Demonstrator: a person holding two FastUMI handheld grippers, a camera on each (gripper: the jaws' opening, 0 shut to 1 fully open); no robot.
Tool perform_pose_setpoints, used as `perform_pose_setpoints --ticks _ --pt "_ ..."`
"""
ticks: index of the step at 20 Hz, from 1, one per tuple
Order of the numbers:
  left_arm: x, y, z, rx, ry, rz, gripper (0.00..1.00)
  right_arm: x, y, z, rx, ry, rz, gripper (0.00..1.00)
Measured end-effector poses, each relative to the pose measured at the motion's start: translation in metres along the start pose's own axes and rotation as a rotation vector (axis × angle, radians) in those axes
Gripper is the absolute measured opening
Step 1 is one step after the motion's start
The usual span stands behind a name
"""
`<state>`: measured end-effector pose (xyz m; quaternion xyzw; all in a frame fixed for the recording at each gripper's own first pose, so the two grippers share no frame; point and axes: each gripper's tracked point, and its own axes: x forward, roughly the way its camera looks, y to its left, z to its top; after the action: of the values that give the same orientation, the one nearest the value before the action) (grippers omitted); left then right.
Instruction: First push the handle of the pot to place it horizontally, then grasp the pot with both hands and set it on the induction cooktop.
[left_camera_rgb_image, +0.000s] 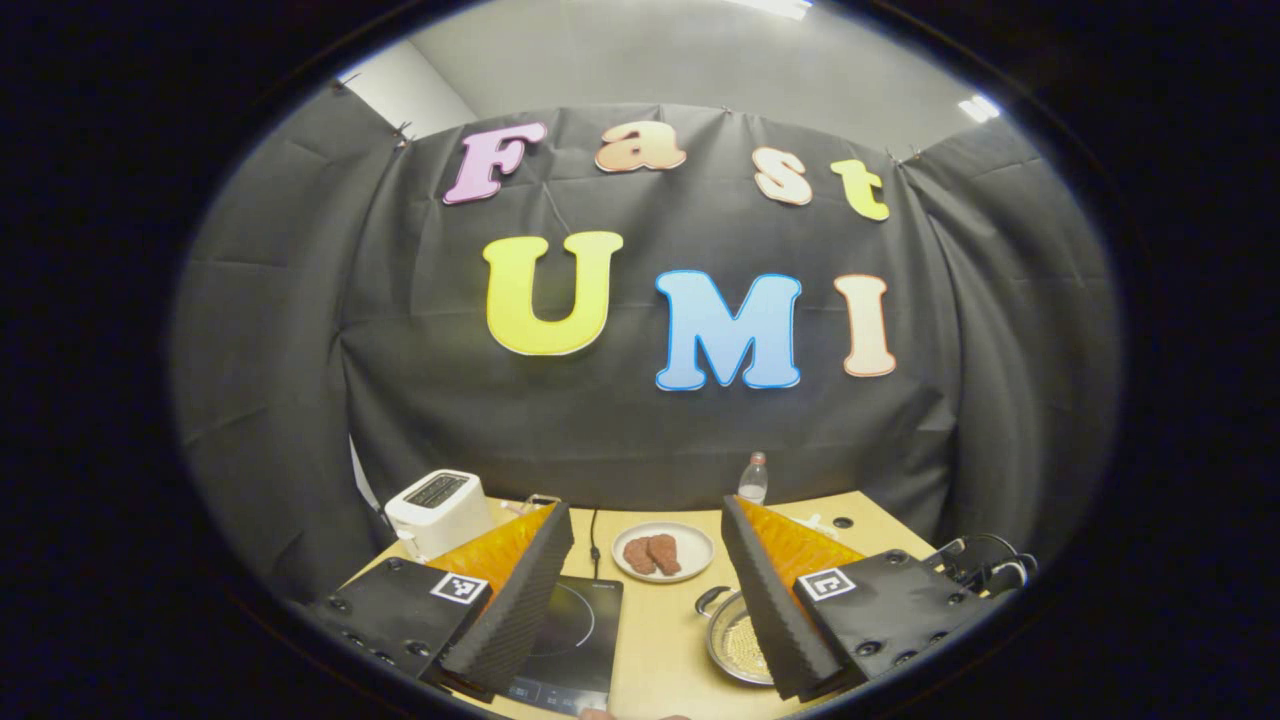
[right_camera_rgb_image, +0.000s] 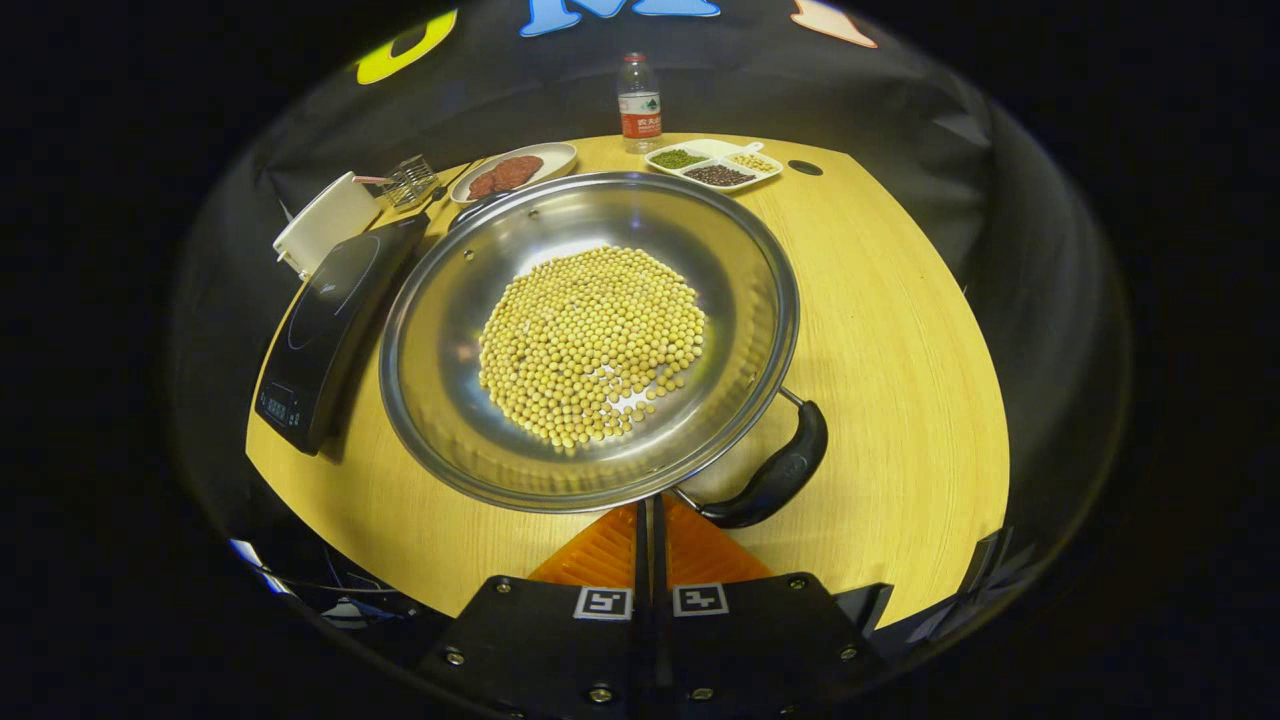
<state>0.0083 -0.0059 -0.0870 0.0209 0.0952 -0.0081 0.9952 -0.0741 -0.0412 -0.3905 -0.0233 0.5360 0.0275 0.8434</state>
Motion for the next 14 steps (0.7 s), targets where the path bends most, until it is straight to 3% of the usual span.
perform_pose_setpoints --ticks 14 --pt "0.013 -0.026 -0.008 0.018 0.031 -0.027 0.95 0.013 -0.066 0.028 -0.011 -0.011 -0.097 0.01"
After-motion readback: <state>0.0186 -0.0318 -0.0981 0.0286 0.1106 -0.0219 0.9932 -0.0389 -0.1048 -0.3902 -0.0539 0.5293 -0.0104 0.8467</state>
